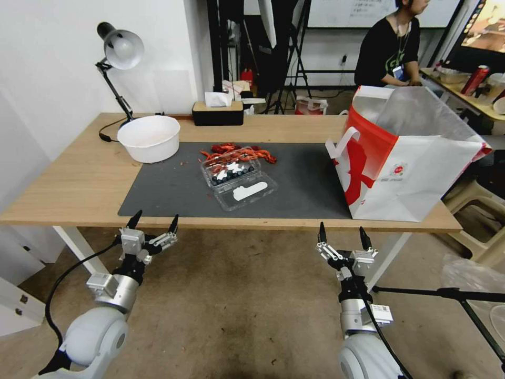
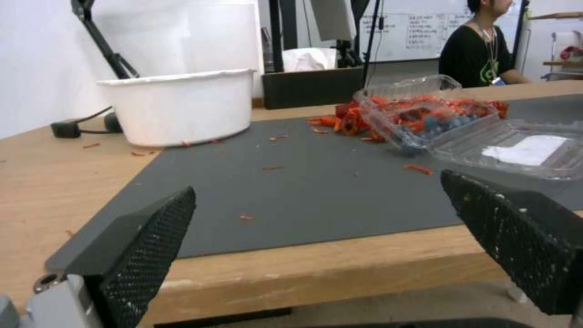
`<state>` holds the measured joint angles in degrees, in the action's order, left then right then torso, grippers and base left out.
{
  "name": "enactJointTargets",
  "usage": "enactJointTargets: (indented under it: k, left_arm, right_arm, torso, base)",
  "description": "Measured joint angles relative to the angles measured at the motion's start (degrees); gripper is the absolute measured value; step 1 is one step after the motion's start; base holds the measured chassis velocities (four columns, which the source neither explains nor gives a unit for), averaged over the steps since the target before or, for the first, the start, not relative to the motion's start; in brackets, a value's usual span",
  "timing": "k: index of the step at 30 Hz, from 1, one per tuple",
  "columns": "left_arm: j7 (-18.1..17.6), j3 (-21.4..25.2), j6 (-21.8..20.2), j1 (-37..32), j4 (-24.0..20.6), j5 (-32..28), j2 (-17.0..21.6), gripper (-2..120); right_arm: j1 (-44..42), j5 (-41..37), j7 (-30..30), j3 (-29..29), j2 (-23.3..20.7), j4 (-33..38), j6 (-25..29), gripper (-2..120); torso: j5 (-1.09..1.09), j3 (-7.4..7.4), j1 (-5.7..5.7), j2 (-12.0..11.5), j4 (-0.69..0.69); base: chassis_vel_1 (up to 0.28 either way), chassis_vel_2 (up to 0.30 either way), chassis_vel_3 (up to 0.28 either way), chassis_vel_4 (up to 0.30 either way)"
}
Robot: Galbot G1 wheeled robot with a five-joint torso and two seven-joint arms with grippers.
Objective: Pick up the trash from the table and place it into the takeout bag.
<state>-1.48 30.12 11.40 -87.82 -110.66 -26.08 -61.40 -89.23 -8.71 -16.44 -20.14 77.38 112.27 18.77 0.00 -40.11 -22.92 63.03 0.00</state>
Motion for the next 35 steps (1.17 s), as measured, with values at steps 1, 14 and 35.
enactJointTargets:
  k: [1,14,35]
  left_arm:
    - [0.0,0.0,0.1,0.0,0.0,0.0,-0.1,100]
    - [0.4,0.7,0.3,0.0,0.1,0.0,-0.1,100]
    - [0.4,0.7,0.3,0.1,0.1,-0.1,0.0,100]
  right_arm:
    - [0.0,0.0,0.0,0.0,0.0,0.0,0.0,100]
    - [0.0,0.0,0.6,0.2,0.3,-0.5,0.1,100]
    - [0.0,0.0,0.6,0.2,0.3,-0.5,0.1,100]
  torso:
    - [0.00,0.00,0.00,0.0,0.00]
    - [0.00,0.00,0.00,0.0,0.00]
    - [0.00,0.00,0.00,0.0,0.00]
  base:
    - [0.000,0.000,0.000,0.000]
    - [0.000,0.000,0.000,0.000]
    - [0.000,0.000,0.000,0.000]
